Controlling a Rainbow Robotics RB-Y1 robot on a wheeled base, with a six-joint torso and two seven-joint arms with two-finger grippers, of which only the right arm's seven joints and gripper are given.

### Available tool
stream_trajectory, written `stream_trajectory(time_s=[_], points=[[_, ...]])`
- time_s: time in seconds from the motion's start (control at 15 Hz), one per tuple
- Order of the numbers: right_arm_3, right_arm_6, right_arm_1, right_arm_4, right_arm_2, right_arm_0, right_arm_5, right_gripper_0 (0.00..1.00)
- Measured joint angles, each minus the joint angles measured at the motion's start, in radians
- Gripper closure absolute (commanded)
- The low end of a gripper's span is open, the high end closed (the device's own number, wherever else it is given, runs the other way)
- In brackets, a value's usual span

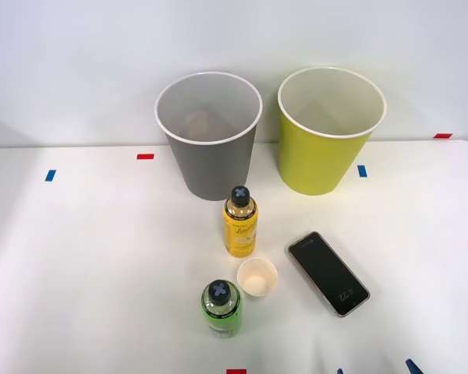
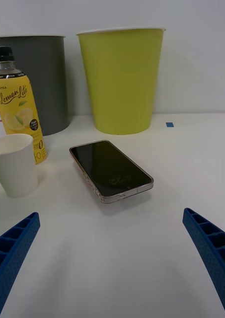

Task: Put cans in the gray bin, plastic bottles in the light green bin

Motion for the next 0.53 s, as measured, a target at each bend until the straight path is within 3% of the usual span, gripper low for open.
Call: stream_trajectory(time_s=[0.53], points=[[0.035,0.004,0.003,-0.001,-0.002,-0.033,0.017,0.00]])
